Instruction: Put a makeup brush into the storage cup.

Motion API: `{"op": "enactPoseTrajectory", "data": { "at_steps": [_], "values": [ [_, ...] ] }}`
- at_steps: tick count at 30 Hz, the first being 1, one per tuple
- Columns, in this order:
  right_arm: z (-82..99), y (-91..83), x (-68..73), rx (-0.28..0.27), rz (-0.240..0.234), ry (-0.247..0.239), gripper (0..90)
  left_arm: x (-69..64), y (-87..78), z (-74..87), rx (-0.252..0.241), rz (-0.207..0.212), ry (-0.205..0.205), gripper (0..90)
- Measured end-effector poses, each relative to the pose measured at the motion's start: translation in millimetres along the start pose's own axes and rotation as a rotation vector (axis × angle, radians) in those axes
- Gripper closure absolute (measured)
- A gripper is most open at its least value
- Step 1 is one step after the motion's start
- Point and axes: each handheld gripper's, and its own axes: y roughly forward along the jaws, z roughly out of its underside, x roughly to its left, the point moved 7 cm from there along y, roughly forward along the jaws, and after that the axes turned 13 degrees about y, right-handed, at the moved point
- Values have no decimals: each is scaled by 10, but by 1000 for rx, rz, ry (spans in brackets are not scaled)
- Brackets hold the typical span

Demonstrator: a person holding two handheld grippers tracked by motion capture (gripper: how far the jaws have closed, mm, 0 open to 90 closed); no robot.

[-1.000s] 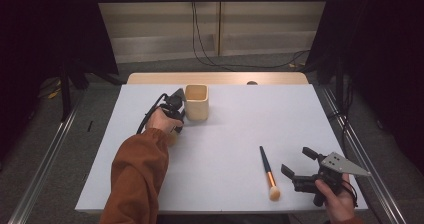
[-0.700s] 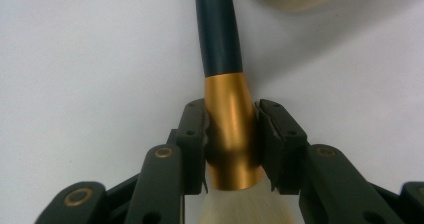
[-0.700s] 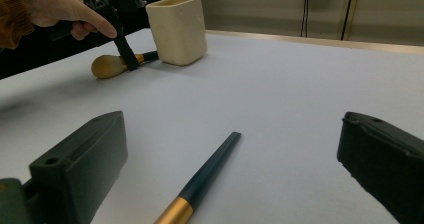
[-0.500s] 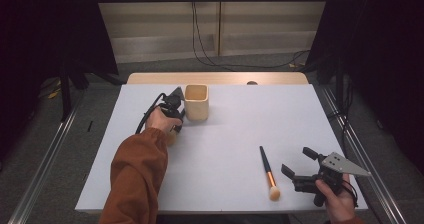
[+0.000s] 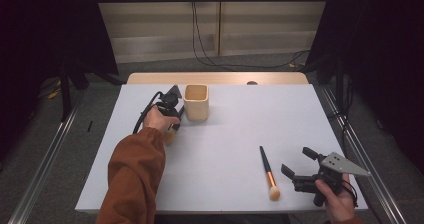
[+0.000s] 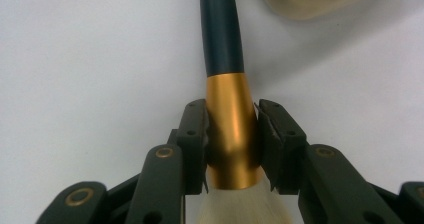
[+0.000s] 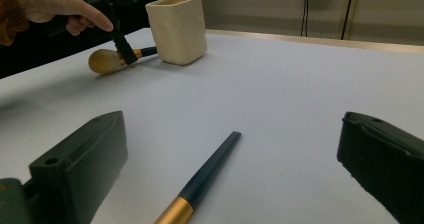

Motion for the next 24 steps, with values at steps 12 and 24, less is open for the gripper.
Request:
{"op": "enactPoseTrajectory", "data": {
  "at_steps": [12, 24],
  "values": [
    [0, 2, -2, 1, 1, -1, 0, 69, -130, 25, -53, -11, -8, 659],
    [0, 2, -1, 0, 3, 1, 0, 152, -261, 97, -162, -15, -31, 660]
  ]
}}
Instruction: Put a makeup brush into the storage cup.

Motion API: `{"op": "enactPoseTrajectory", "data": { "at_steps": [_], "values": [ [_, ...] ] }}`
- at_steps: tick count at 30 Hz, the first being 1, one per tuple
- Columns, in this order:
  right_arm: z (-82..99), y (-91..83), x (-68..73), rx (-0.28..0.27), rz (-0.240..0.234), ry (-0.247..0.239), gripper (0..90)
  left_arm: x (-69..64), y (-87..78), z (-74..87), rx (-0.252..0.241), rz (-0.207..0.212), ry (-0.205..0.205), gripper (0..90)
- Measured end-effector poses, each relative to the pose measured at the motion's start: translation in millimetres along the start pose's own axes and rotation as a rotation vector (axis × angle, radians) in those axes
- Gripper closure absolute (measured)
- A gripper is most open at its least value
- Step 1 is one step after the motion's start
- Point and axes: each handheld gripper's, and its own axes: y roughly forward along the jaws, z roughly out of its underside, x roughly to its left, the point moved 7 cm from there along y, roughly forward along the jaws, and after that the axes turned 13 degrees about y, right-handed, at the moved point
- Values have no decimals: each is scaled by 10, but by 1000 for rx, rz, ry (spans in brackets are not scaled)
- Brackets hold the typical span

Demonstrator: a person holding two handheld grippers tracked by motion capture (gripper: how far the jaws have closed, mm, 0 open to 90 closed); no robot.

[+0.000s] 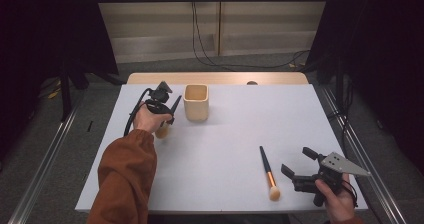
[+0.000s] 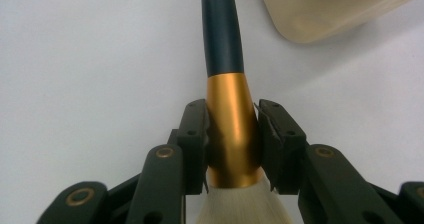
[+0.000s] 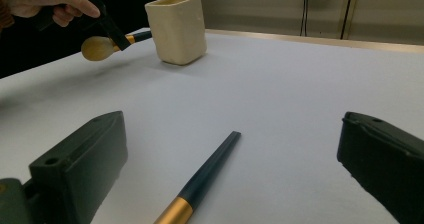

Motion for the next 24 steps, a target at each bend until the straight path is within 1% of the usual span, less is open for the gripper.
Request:
{"op": "enactPoseTrajectory", "data": {
  "at_steps": [2, 3, 6, 8, 9, 10, 11, 12, 13, 15, 16, 17, 19, 20, 21, 23, 24],
  "values": [
    [0, 0, -1, 0, 1, -1, 0, 13, -23, 14, -20, 6, -1, 660],
    [0, 1, -1, 0, 1, -1, 0, 23, -30, 18, -36, 2, -2, 660],
    [0, 2, -1, 0, 1, 0, 0, 34, -42, 49, -51, 7, 2, 660],
    [0, 3, 0, 0, 0, -1, 0, 52, -55, 61, -68, -6, -6, 660],
    [0, 3, 0, 0, 1, -1, 0, 64, -66, 67, -78, -3, 1, 661],
    [-1, 1, 0, -1, 1, -1, 0, 63, -75, 69, -90, -7, -10, 661],
    [-1, 2, 0, -1, 1, -1, 0, 67, -90, 72, -104, -10, -13, 661],
    [-1, 3, -1, -1, 3, 1, 0, 73, -100, 73, -111, -15, -5, 660],
    [-1, 3, -2, -1, 3, 2, 0, 71, -118, 72, -124, -10, -5, 661],
    [-2, 2, -2, -1, 3, 1, 0, 74, -145, 75, -140, -7, 16, 660],
    [-1, 2, -2, -1, 4, 2, 0, 71, -162, 74, -153, -6, 18, 660],
    [-1, 1, -2, -1, 4, 1, 0, 61, -174, 73, -164, -5, 10, 660],
    [-2, 1, -2, -1, 4, 2, 0, 55, -212, 70, -194, -1, 33, 660],
    [-2, 0, -4, -2, 5, -1, 0, 44, -226, 71, -207, 4, 32, 661],
    [-1, 0, -3, -1, 4, 0, 0, 46, -236, 73, -214, -4, 37, 661],
    [-2, 0, -3, -2, 5, 0, 0, 43, -262, 74, -242, -1, 35, 661],
    [-1, 0, -3, -1, 5, 0, 0, 47, -279, 74, -256, -8, 34, 661]
  ]
}}
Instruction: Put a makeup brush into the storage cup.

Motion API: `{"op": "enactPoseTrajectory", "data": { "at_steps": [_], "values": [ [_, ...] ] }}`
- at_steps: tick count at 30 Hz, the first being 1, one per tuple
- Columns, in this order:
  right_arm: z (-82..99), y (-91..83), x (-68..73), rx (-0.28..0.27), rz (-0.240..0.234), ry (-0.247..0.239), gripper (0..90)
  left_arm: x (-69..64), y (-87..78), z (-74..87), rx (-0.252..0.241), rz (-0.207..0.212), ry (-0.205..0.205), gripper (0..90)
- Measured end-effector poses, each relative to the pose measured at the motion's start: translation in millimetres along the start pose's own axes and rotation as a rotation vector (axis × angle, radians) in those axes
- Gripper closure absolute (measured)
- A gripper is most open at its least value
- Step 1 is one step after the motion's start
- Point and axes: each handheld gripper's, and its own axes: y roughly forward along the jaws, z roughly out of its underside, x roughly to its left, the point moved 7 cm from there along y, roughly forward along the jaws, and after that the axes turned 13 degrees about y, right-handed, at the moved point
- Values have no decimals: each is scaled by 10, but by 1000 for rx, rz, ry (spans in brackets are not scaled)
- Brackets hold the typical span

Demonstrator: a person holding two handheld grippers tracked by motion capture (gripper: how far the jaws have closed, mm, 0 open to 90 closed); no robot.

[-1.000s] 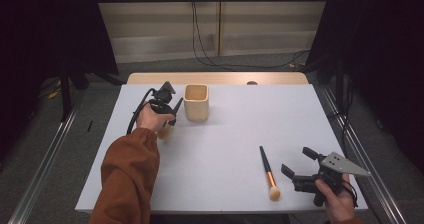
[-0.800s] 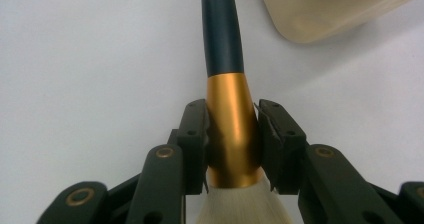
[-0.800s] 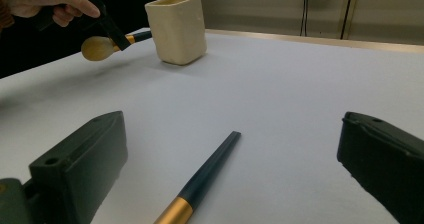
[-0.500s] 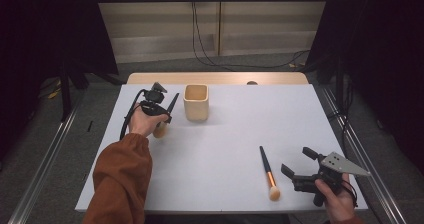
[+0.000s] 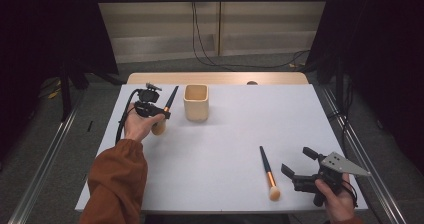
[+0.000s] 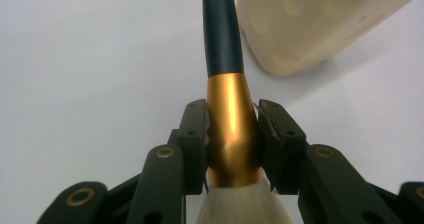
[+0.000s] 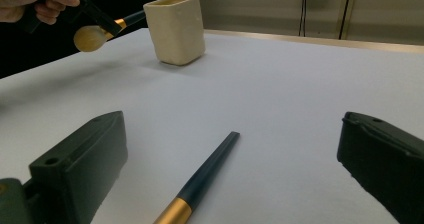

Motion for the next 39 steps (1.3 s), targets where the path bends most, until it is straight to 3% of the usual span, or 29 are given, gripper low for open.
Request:
{"op": "enactPoseTrajectory", "data": {
  "at_steps": [7, 11, 18, 26, 39],
  "values": [
    [-1, 1, 0, -1, 1, 2, 0, -2, -122, -17, -91, 1, -1, 661],
    [-1, 1, 0, -1, 2, 0, 0, -14, -193, -18, -136, -10, 24, 661],
    [-2, 1, -2, -2, 2, 2, 0, -48, -304, -29, -255, -22, 48, 661],
    [-2, 1, -2, -2, 3, 2, 0, -59, -395, -12, -331, -15, 74, 661],
    [-3, 2, -2, -3, 5, 3, 0, -220, -551, -5, -437, 51, 143, 661]
  ]
}}
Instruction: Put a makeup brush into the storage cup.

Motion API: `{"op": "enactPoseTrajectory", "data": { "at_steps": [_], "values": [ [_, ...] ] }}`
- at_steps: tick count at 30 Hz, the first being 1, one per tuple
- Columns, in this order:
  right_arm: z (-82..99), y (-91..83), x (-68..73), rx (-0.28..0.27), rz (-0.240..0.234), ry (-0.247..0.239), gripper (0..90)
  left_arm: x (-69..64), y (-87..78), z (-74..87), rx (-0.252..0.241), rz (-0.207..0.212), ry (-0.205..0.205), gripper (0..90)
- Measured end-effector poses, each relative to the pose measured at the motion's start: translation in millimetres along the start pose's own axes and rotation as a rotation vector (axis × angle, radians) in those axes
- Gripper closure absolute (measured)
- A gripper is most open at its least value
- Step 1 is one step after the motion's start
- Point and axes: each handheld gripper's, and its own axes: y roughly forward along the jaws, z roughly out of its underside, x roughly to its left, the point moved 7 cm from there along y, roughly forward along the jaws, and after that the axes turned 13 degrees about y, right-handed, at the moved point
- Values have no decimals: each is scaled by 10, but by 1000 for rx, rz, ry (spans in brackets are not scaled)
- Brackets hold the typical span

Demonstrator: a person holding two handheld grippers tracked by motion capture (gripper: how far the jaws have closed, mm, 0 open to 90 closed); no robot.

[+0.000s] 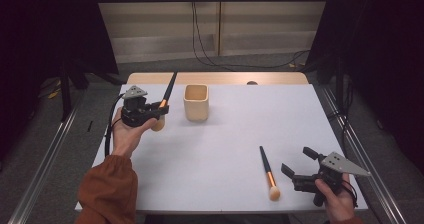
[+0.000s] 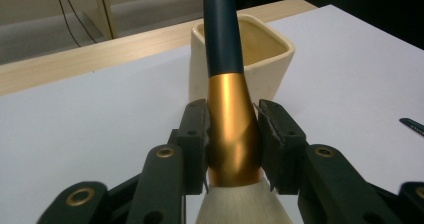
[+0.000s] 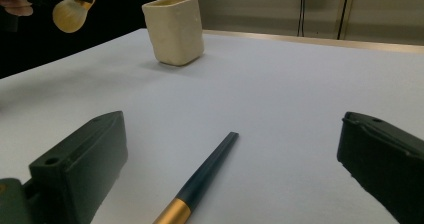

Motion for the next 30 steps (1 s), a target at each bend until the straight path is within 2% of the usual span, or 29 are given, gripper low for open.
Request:
{"op": "enactPoseTrajectory", "data": {
  "at_steps": [6, 20, 30],
  "values": [
    [0, 3, 0, 0, 0, 1, 0, -73, -39, -19, -19, 35, 32, 661],
    [-2, -3, 3, -2, -2, 4, 0, -204, -53, -26, -59, 102, 22, 661],
    [-6, 0, 9, -9, 3, 6, 0, -354, -61, -40, -54, 146, 51, 661]
  ]
}}
